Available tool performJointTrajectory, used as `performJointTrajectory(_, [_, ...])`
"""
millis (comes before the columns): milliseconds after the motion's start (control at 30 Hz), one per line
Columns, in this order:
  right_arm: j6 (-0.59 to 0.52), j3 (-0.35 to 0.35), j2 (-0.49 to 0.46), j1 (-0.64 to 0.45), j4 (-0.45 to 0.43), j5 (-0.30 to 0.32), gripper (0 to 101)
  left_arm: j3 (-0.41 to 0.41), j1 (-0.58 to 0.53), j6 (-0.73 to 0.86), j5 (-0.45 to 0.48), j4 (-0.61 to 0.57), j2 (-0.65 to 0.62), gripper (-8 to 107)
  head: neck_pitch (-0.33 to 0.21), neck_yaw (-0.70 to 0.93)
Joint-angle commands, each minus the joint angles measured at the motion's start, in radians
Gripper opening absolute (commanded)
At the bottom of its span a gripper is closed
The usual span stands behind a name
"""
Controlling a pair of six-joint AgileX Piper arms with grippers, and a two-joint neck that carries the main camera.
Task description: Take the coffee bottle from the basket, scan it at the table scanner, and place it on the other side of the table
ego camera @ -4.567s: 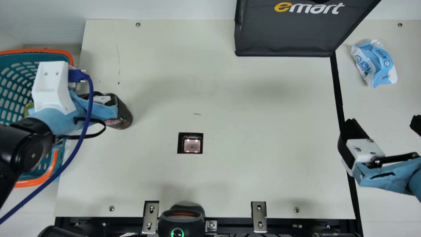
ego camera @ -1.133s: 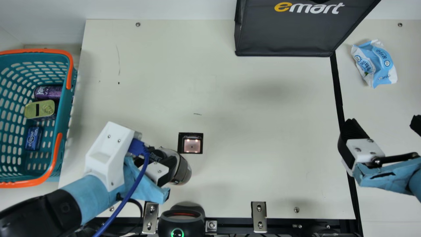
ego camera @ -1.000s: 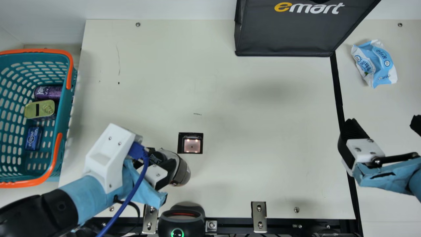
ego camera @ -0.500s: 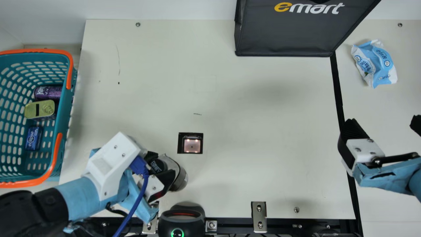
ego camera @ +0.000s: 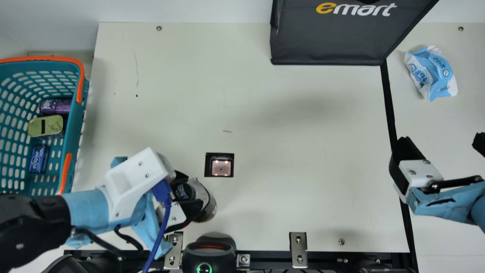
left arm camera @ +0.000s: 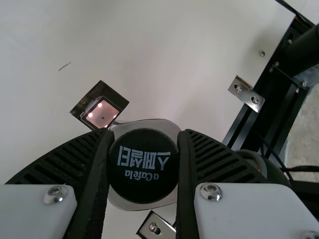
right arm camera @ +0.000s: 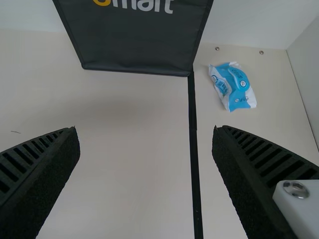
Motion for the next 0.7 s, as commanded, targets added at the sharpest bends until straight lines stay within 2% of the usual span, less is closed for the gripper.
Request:
performJointTrajectory(0, [0.000,0.000,0.000,0.000,0.000,0.000,95,-0.011,0.077,0.191,0.043,-0.056,0.022,-8,-0.029,0.000])
performJointTrajectory(367, [0.000,0.000,0.000,0.000,0.000,0.000,95,-0.067,0.304,0.564,0.221,-0.189,0.128,-8,-0.029,0.000])
performJointTrajectory(667, [0.000,0.000,0.000,0.000,0.000,0.000,95,-0.054,0.307,0.718,0.221,-0.251,0.191,-8,-0.029,0.000])
